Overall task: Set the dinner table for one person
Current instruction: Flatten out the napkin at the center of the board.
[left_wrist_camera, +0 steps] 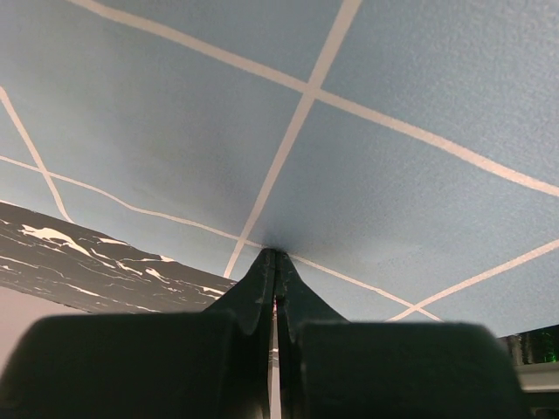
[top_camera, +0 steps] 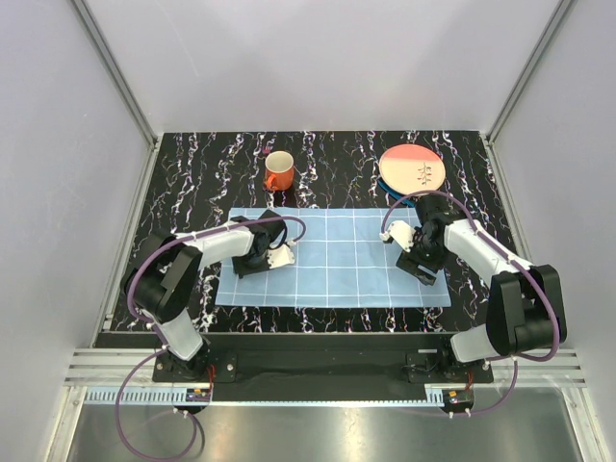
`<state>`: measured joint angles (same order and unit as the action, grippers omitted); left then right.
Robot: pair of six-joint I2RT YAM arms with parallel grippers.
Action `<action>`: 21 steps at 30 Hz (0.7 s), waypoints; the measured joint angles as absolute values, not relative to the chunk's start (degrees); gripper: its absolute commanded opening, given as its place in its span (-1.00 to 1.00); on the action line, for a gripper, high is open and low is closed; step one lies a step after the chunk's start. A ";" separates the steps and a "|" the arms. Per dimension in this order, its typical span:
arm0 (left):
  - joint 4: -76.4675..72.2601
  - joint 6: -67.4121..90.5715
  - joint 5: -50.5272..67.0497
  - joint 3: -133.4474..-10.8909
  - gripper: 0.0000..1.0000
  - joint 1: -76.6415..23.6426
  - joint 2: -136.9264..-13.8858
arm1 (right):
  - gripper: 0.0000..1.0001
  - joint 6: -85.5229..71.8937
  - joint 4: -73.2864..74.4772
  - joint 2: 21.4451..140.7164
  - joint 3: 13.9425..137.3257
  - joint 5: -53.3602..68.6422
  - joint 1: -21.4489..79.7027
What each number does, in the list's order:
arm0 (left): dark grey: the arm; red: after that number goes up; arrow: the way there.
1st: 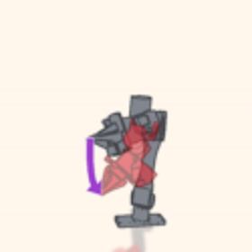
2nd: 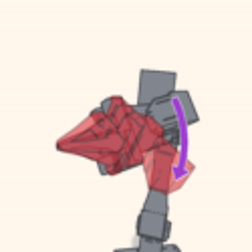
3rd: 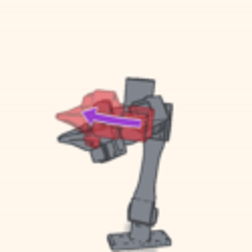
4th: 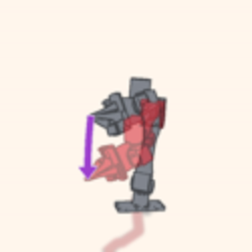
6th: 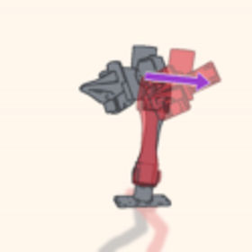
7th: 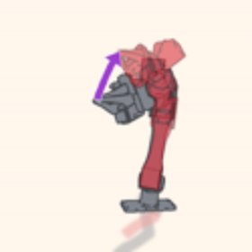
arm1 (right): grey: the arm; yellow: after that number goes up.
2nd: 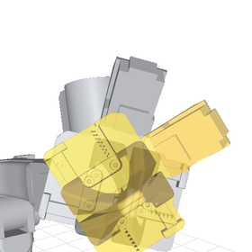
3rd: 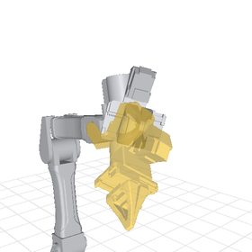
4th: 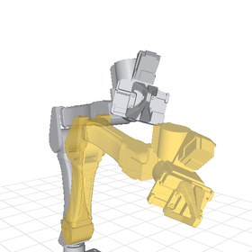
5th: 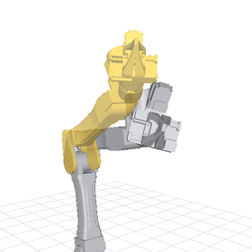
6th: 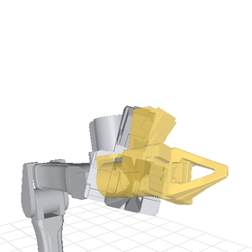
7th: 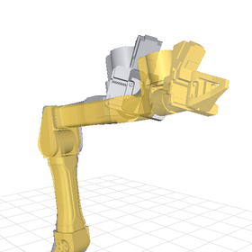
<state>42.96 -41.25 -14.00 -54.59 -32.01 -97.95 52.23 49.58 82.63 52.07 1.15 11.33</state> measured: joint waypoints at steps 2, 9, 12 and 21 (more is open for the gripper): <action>42.96 -41.28 -14.04 -54.57 -1.00 -32.01 -97.95 | 0.57 52.23 49.56 82.63 52.07 1.15 11.33; 43.00 -41.28 -14.00 -54.57 -1.00 -32.01 -97.89 | 0.58 52.23 49.34 82.63 52.07 1.13 11.33; 42.87 -41.32 -13.69 -54.57 -1.00 -31.86 -97.51 | 0.58 52.23 49.34 82.67 52.07 1.13 11.33; 43.31 -41.69 -11.68 -55.96 -0.68 -31.59 -93.38 | 0.58 52.23 49.17 83.68 52.07 1.15 11.33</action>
